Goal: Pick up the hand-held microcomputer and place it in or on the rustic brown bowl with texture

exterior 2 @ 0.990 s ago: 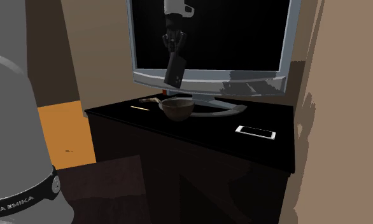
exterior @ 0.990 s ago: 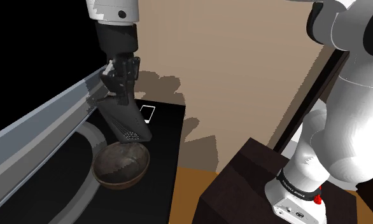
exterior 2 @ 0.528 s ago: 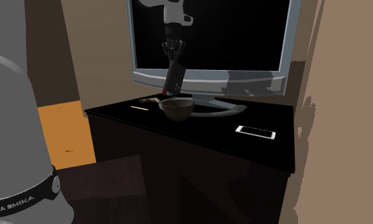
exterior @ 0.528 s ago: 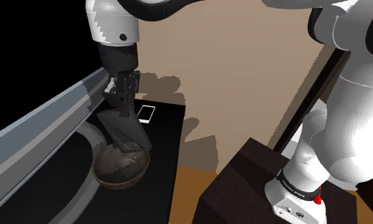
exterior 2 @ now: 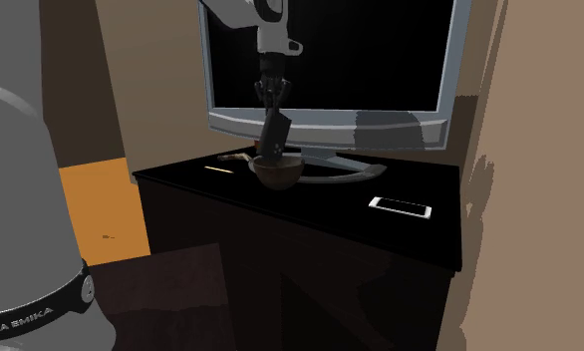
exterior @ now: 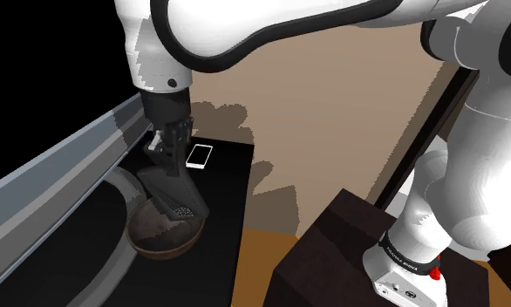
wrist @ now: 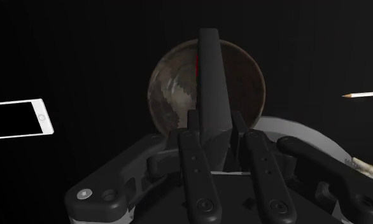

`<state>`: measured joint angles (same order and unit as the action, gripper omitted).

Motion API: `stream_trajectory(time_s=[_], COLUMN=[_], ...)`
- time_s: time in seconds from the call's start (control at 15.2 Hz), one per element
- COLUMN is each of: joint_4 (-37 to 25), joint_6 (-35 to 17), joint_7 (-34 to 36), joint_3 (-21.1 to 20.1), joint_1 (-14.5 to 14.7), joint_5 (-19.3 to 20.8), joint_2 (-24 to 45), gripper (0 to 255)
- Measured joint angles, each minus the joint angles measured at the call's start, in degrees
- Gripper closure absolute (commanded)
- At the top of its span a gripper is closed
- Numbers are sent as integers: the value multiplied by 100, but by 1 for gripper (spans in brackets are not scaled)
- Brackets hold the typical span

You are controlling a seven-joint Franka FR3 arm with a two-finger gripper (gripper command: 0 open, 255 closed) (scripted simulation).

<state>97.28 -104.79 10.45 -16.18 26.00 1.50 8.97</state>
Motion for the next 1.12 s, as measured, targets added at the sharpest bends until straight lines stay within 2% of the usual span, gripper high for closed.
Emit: stream_trajectory(time_s=[0.46, 0.92, 0.99, 1.12], joint_4=[449, 506, 506, 507], joint_6=[-512, -579, -579, -579], joint_7=[27, 24, 24, 24], joint_3=[0, 2, 2, 2], joint_1=[8, 6, 6, 6], joint_5=[23, 25, 25, 25], joint_2=[62, 68, 68, 69], gripper=[255, 255, 0, 0])
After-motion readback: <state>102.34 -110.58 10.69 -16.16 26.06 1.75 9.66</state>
